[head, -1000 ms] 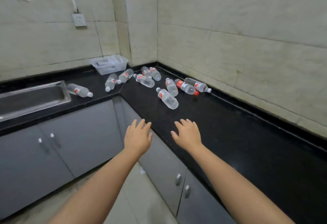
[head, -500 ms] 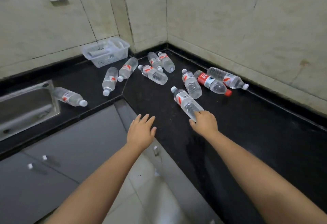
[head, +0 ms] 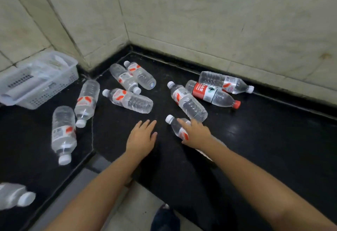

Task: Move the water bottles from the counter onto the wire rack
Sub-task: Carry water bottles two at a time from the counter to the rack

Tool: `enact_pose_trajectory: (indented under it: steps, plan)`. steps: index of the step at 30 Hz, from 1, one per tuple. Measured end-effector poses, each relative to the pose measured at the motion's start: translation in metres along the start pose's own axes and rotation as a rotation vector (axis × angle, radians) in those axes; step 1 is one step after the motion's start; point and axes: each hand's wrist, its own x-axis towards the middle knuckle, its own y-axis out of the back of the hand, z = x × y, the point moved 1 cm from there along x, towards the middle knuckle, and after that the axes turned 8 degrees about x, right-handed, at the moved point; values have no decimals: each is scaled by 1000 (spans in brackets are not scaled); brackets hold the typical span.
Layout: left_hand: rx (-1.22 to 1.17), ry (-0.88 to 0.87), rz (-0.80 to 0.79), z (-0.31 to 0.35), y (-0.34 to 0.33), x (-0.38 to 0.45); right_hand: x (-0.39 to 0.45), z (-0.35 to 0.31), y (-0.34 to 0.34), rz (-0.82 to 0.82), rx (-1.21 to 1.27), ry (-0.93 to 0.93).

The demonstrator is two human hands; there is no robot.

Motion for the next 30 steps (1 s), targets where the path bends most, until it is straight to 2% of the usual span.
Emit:
enact_pose_trajectory:
  steps: [4,8,12,14,18,23,25,27,28,30]
  plan:
    - [-78,-185,36,17,7,72,-18,12,-8,60,0,-87]
    - [-221,-338,35,66,9,128,-56,44,-18,123,64,-246]
    - [-69,-377,-21,112,2,154,-85,69,-21,177,162,-457]
    - [29,-371,-93,124,-3,154,-89,74,-21,231,205,-571]
    - [37,-458,-105,125,-8,146,-80,71,-21,282,210,-733]
    - [151,-825,-221,99,-13,111,-61,71,-16,296,275,-829]
    - [124,-1043,-240,84,-17,93,-54,70,-13,291,284,-827]
    - [93,-1147,-302,73,-17,77,-52,69,-12,290,297,-818]
    - [72,-1140,-340,70,-17,69,-52,68,-12,302,309,-815]
    - [-47,-981,-255,73,-18,59,-54,67,-14,325,305,-794]
